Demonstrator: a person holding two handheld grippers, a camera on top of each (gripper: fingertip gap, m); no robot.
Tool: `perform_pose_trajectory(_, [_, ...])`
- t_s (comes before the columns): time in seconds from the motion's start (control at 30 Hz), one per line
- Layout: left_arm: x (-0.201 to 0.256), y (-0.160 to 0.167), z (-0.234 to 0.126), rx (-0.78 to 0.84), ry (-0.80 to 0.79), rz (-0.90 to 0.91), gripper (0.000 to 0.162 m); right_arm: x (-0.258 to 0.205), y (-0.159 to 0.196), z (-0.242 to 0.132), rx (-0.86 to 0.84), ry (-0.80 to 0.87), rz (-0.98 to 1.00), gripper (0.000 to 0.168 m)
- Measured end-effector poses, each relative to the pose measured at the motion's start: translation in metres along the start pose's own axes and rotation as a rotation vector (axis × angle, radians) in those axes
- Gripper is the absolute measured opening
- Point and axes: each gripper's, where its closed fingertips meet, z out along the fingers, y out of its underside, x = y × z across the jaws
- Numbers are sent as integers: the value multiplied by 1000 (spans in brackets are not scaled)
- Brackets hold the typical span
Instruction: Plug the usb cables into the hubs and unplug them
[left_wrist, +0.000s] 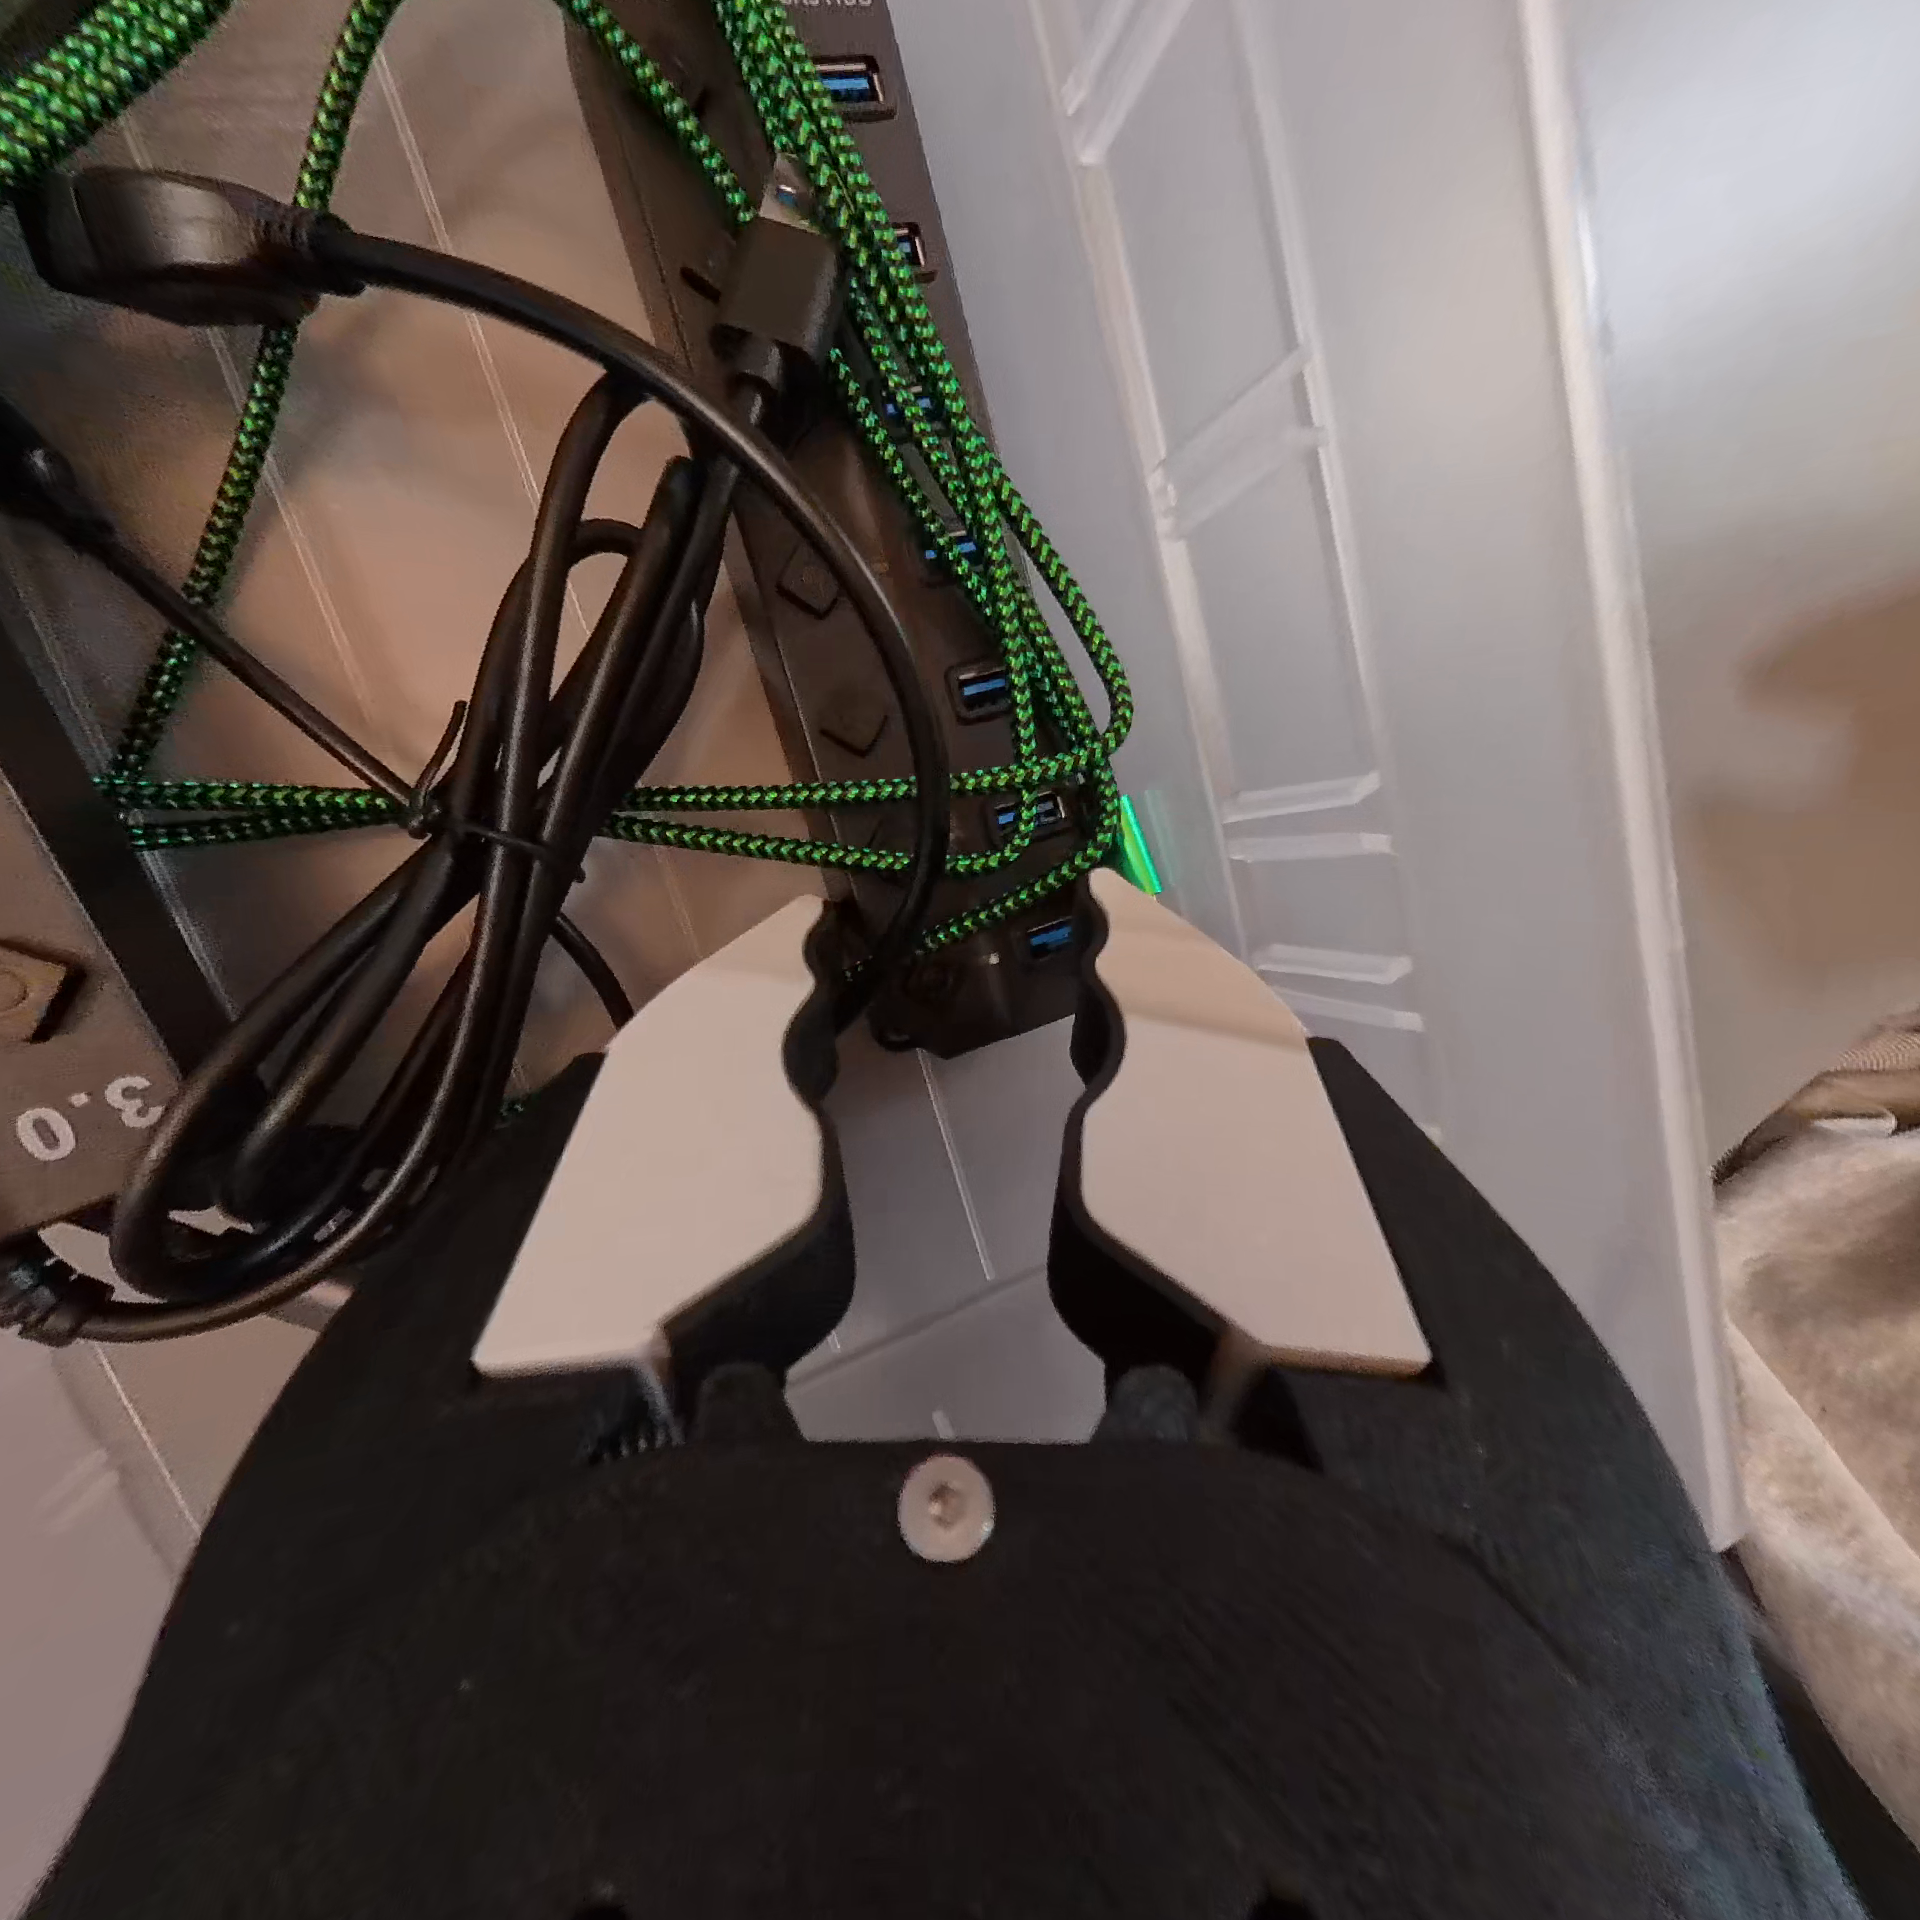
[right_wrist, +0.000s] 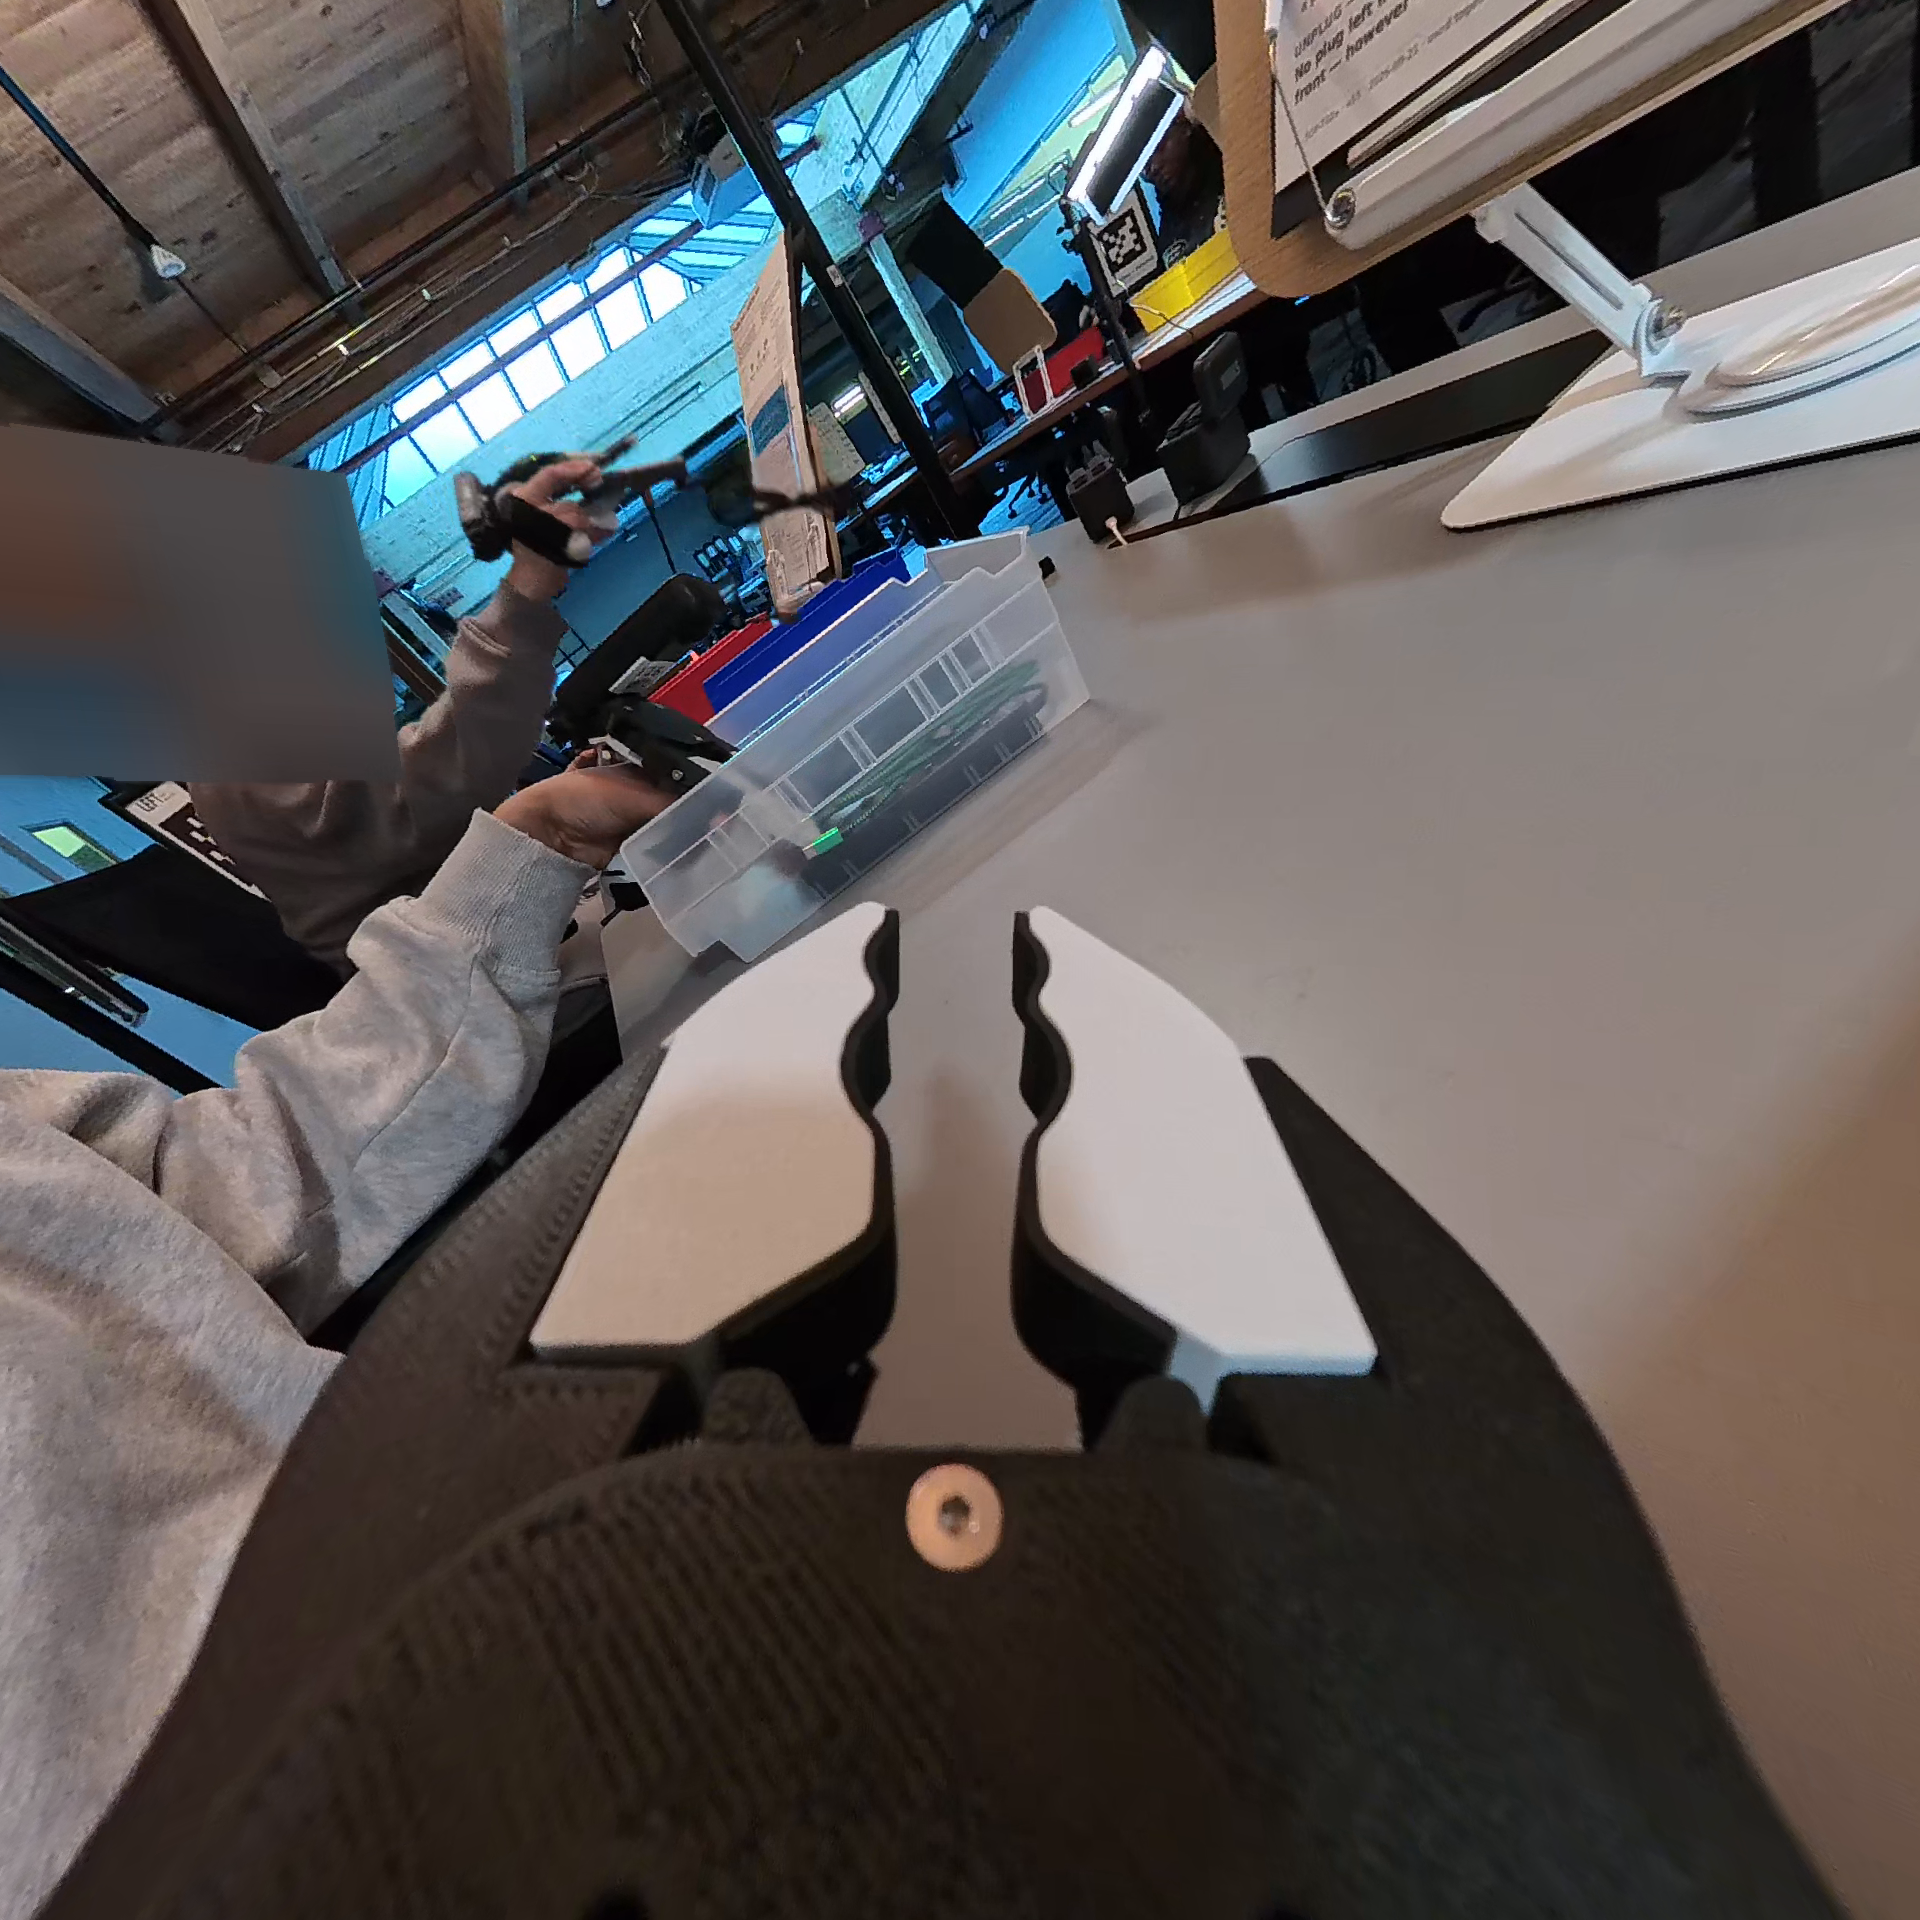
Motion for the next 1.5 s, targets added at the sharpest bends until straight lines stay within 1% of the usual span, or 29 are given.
perform_pose_trajectory(0.07, [1,1,-1,1,16,-8,46,0,0,0,1,-1,1,21])
perform_pose_trajectory(0.17, [3,-3,-6,45,79,-40,39,0,0,0,2,-1,2,21])
perform_pose_trajectory(0.33, [11,-24,-27,253,323,-178,29,1,-1,0,5,3,5,21])
perform_pose_trajectory(0.43, [15,-30,-36,318,404,-194,21,2,-1,0,8,5,10,21])
perform_pose_trajectory(0.5, [25,-32,-35,318,450,-181,21,2,-1,-1,10,7,12,21])
perform_pose_trajectory(0.57, [23,-30,-28,274,369,-152,25,3,-2,-1,12,8,14,21])
perform_pose_trajectory(0.63, [19,-30,-29,255,299,-145,26,3,-2,-2,15,9,15,21])
perform_pose_trajectory(0.73, [3,-13,-29,146,124,-102,24,4,-4,-3,22,9,20,21])
perform_pose_trajectory(0.77, [2,-6,-30,108,103,-84,23,4,-4,-3,24,8,25,21])
perform_pose_trajectory(0.87, [3,8,-30,26,76,-50,21,5,-4,-3,27,2,43,21])
perform_pose_trajectory(0.97, [6,22,-19,-66,80,-24,21,4,-4,-3,28,1,41,21])
perform_pose_trajectory(1.0, [11,23,-15,-84,108,-28,25,3,-4,-3,28,3,36,21])
perform_pose_trajectory(1.03, [14,22,-11,-83,128,-36,24,3,-4,-3,26,4,31,21])
perform_pose_trajectory(1.07, [11,21,-8,-89,108,-40,21,2,-4,-3,23,5,26,21])
perform_pose_trajectory(1.1, [9,22,-5,-102,95,-45,23,2,-4,-3,20,6,21,21])
perform_pose_trajectory(1.3, [-6,20,-8,-66,39,-88,26,0,-1,-2,0,11,-15,21])
perform_pose_trajectory(1.4, [-11,16,-10,-22,51,-136,27,-1,-1,-1,-2,8,-11,21])
perform_pose_trajectory(1.5, [-11,15,-9,-19,55,-147,31,0,-2,-2,4,9,-6,21])
